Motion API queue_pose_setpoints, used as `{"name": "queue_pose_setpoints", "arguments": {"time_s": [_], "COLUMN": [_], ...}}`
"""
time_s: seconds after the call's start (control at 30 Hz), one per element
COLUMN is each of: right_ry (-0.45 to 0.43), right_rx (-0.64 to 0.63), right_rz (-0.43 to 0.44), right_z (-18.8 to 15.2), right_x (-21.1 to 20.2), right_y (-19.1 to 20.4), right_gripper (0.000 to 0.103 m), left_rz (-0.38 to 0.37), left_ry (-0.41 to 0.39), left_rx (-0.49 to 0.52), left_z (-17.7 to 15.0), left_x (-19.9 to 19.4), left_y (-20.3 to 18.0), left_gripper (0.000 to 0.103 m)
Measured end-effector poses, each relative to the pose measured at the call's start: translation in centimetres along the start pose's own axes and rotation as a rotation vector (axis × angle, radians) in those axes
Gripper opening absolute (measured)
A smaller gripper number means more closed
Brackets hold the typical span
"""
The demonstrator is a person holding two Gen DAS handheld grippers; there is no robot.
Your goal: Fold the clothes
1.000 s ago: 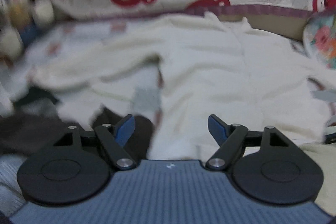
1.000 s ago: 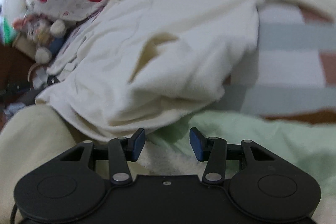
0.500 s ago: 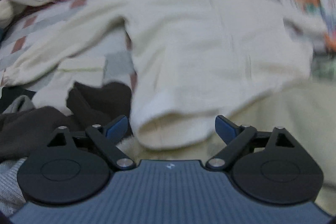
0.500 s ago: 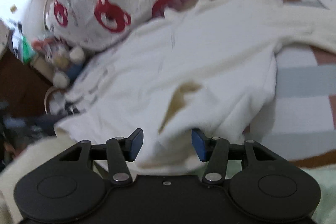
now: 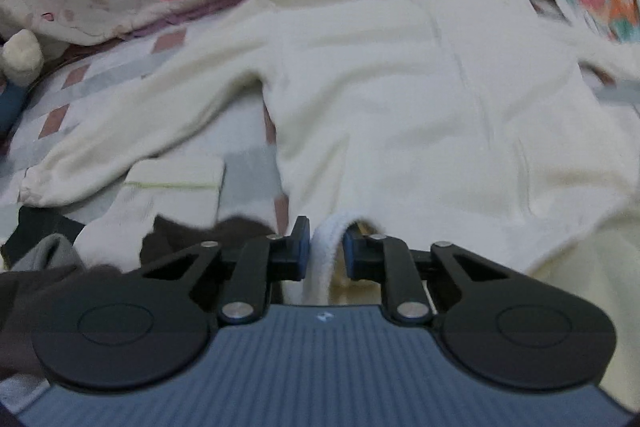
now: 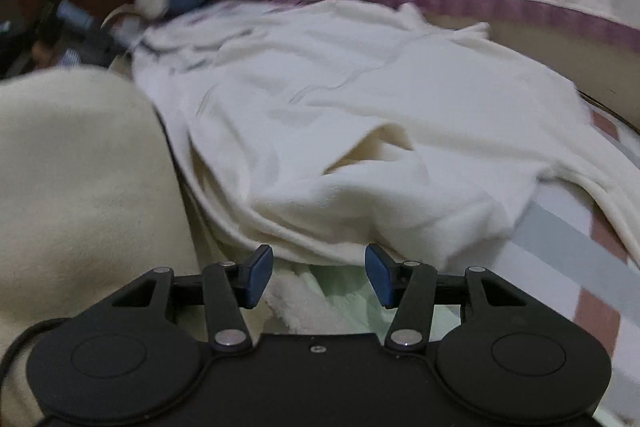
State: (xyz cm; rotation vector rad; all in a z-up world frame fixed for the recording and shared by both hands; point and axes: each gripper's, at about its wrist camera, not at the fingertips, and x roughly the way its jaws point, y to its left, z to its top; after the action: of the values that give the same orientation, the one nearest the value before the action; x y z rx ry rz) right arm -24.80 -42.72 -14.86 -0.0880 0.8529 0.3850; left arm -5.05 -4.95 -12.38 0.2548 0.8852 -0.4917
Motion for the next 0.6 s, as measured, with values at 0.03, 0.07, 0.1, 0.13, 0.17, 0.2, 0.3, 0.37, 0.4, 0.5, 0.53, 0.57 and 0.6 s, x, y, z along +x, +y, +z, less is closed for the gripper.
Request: {"name": "queue_pose_setpoints", "arguments": {"time_s": [0.03,0.07,0.1,0.13,0.17,0.2,0.3,0.37,0.4,0.5,0.53,0.57,0.6], "right_ry": [0.004,-0.001,0.012,0.026,0.042,0.058,0.074,0.040,0.012,-0.094,-0.121,-0.125,-0.106], "right_rx": [-0.024,-0.039,-0.051,-0.060,-0.054,-0.048,-0.008,0.049,0.083,0.197,0.233,0.252,0.266], "right_rz": [0.003,0.017,0.050,0.080,0.091,0.101,0.125,0.106,0.075,0.004,-0.006,-0.001,0.008], "right_z": [0.3,0.6,1.0,1.3,1.7,2.0,3.0,3.6,4.1,5.3,5.7,6.1,6.6], "right_x": [0.5,0.9,1.5,2.1,2.4,2.8,3.4,3.2,2.8,1.8,1.8,2.2,3.2], "right_y": [0.1,0.0,-0.3,-0.6,-1.0,-1.4,-2.6,-3.5,-3.9,-5.6,-6.3,-6.9,-7.7], "right_gripper": [0.056,0.056,0.055,0.049,0.042,0.014,0.008,0.008,0.007,0.007,0.007,0.007,0.007], "left_rz": [-0.011,-0.037,-0.059,-0.069,-0.077,-0.080,-0.090,-0.075,-0.059,0.028,0.055,0.060,0.060], "left_ry": [-0.025,-0.038,-0.047,-0.046,-0.048,-0.062,-0.121,-0.129,-0.117,-0.032,0.000,0.022,0.039], "left_rx": [-0.050,-0.116,-0.175,-0.214,-0.246,-0.260,-0.279,-0.276,-0.271,-0.256,-0.256,-0.263,-0.274], "left_z": [0.1,0.0,-0.1,-0.4,-0.8,-1.1,-1.7,-1.7,-1.7,-1.4,-1.4,-1.4,-1.4], "left_x": [0.2,0.5,0.9,1.1,1.3,1.1,0.3,0.3,0.6,2.0,2.5,3.0,3.3], "left_y": [0.5,1.2,1.8,2.2,2.6,2.7,3.0,2.8,2.7,2.1,2.0,2.1,2.4], "left_gripper": [0.017,0.017,0.017,0.017,0.017,0.017,0.017,0.018,0.018,0.019,0.019,0.019,0.019]}}
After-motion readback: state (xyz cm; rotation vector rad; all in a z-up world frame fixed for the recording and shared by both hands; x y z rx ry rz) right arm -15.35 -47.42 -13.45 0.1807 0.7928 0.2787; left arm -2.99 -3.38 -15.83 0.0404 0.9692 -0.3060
